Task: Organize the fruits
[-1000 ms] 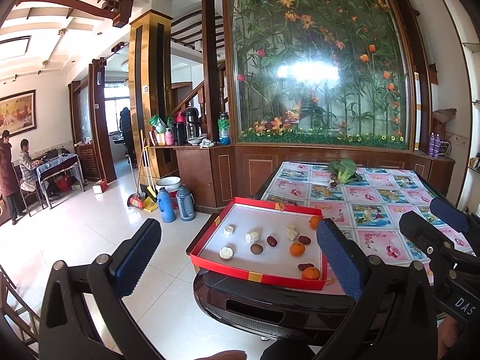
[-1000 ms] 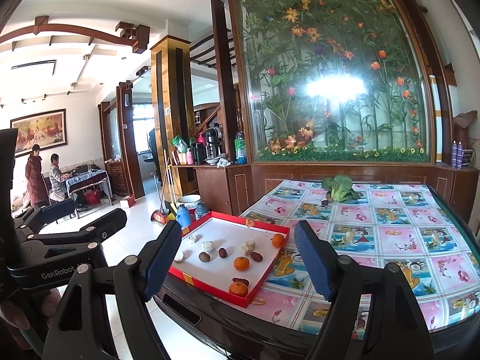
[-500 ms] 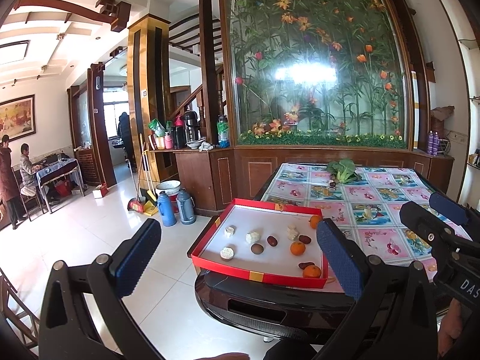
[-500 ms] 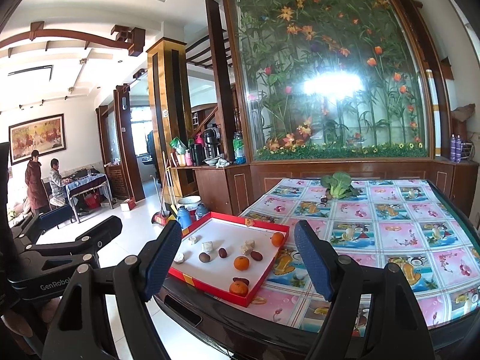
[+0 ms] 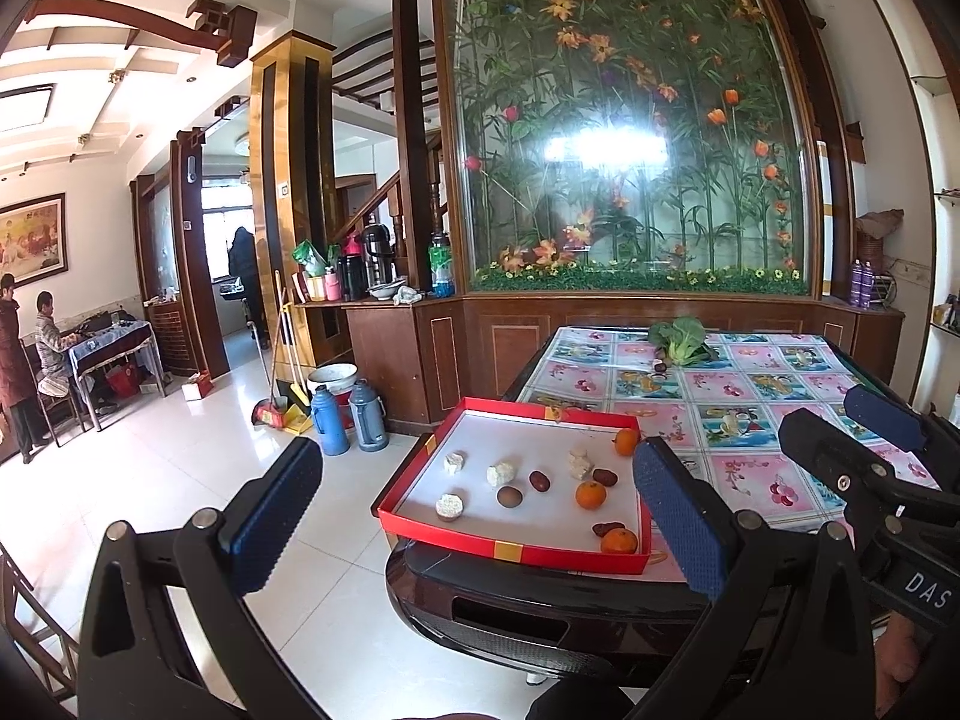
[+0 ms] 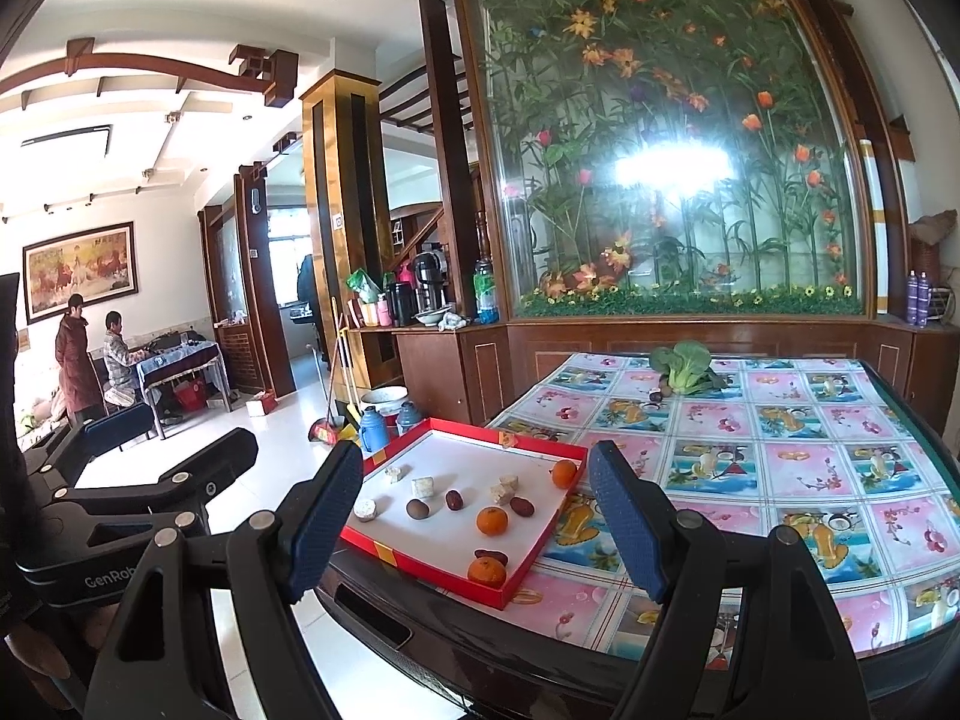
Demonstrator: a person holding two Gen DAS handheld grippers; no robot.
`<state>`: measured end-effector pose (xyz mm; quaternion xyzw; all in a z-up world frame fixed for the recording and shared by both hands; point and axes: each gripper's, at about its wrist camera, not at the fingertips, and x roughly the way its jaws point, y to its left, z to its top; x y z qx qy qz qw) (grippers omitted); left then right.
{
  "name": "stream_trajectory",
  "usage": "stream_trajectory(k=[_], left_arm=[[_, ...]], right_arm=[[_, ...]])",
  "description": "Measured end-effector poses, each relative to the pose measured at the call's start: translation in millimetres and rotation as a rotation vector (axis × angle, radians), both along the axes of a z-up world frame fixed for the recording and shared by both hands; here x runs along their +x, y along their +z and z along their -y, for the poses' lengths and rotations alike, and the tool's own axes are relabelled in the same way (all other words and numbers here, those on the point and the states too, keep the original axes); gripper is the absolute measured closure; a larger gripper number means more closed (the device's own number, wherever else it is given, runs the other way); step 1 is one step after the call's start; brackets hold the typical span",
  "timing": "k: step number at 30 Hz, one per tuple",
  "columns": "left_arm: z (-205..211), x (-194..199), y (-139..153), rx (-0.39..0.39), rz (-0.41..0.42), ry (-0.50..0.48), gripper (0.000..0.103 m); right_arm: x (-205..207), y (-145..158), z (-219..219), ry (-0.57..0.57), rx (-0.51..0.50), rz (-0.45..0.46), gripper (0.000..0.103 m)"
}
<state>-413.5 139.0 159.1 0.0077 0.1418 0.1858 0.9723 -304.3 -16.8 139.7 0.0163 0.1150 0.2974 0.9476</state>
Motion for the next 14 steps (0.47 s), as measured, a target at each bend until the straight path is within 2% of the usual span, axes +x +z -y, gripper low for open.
stream_trajectory(k=[9, 14], left_arm=[[-6, 2, 2, 0.016, 0.015, 0.036, 0.0], [-15, 17, -3, 0.02, 0.037, 0.095, 0.0]], right_arm=[[9, -6, -10, 0.017, -0.004, -0.029, 0.025], [26, -14, -8, 0.014, -0.007, -0.061, 0.025]])
